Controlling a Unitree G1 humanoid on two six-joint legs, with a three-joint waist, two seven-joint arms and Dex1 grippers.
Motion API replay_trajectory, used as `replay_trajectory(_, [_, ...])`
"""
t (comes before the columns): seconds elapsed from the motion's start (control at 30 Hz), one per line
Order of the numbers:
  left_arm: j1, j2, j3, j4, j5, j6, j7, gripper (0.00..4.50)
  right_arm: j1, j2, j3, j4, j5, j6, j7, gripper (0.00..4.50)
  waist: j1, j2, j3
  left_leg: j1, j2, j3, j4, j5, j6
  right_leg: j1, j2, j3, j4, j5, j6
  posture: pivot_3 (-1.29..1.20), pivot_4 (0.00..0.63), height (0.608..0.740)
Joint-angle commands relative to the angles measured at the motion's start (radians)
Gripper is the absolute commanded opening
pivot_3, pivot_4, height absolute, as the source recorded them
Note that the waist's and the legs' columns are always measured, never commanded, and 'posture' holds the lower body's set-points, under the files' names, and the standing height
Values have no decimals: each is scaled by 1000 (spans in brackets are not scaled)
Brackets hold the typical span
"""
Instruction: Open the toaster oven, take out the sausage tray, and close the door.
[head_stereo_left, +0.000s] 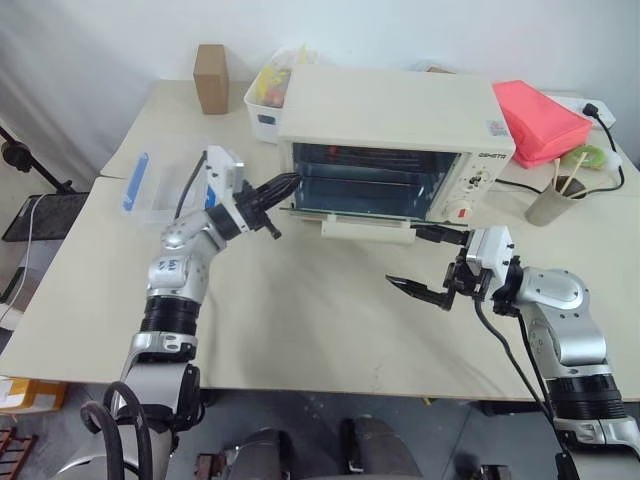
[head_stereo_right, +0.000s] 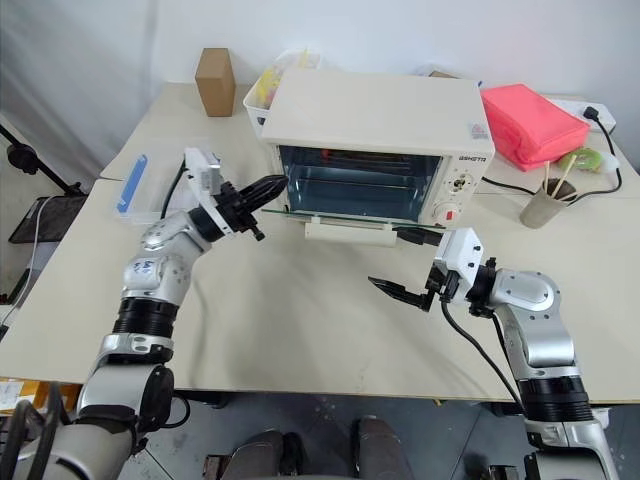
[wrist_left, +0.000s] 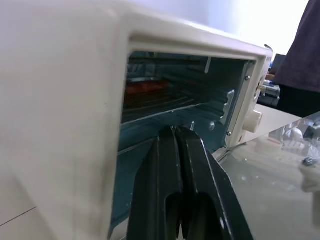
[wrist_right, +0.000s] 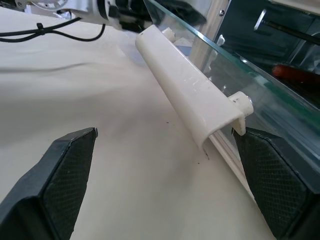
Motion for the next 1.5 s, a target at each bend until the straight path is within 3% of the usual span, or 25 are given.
replay_trajectory(0.03, [-11, -4, -10, 8, 18, -33, -43, 27, 12, -9, -15, -52, 9, -29, -2, 4500, 0, 0, 0, 0, 0, 0, 0, 0, 0, 0, 0, 0, 0, 0, 0, 0, 150, 740])
replay_trajectory(0.2, [40, 10, -46, -13, 16, 8, -145, 27, 188, -42, -116, -149, 25, -15, -59, 4500, 21, 0, 0, -1, 0, -2, 0, 0, 0, 0, -1, -1, 1, 0, 0, 0, 150, 740])
replay_trajectory(0.33, [105, 44, -93, -40, 50, -3, -222, 27, 432, -75, -279, -173, 10, -49, -103, 4500, 38, 0, 0, -5, -1, -3, 4, -2, 3, -1, -2, -2, -1, 0, 1, 0, 150, 740])
replay_trajectory(0.5, [143, 61, -123, -52, 90, -34, -250, 27, 513, -104, -378, -176, 19, -48, -137, 4500, 28, 0, 0, -6, -2, -2, 9, -3, 4, 0, -3, 0, 0, 2, 4, 0, 150, 740])
replay_trajectory(0.67, [172, 55, -123, -60, 115, -54, -220, 27, 476, -118, -385, -223, 59, 20, -171, 4500, 14, 0, 0, 0, -2, -1, 6, -2, 4, 4, -2, 1, 0, 2, 4, 0, 150, 740])
replay_trajectory(0.87, [244, 49, -124, -115, 138, -71, -177, 27, 266, -109, -213, -319, -16, 136, -271, 4500, 4, 0, 0, 1, -1, -1, 6, -2, 3, 3, -1, 2, 1, 2, 4, 0, 150, 740])
replay_trajectory(1.0, [327, 37, -93, -222, 105, -44, -128, 899, 119, -92, -54, -339, -183, 268, -409, 4500, 6, 0, 0, 0, -1, -2, 6, -2, 3, 3, -3, 2, 1, 2, 4, 0, 150, 740])
replay_trajectory(1.2, [416, 38, -61, -367, 71, -18, -76, 2677, -64, 19, 66, -203, -298, 196, -498, 4500, 7, 0, 0, -1, -2, -2, 6, -2, 3, 2, -3, 1, 1, 2, 4, 0, 150, 740])
replay_trajectory(1.33, [530, 36, -2, -569, 25, 22, 13, 3833, -304, 114, 243, 130, -564, 47, -665, 4500, -7, 0, 0, -2, -2, 0, 6, -2, 3, 1, -3, 2, 1, 2, 4, 0, 150, 740])
replay_trajectory(1.4, [565, 30, 19, -637, 4, 37, 52, 4446, -381, 144, 277, 264, -620, -15, -714, 4500, -16, 0, 0, -2, -2, 0, 6, -2, 3, 1, -4, 1, 2, 2, 4, 0, 150, 740])
replay_trajectory(1.5, [604, 34, 25, -706, -1, 47, 85, 4446, -475, 167, 310, 426, -691, -82, -788, 4500, -17, 0, 0, -2, -1, -1, 6, -2, 3, 0, -4, 0, 3, 2, 4, 0, 150, 740])
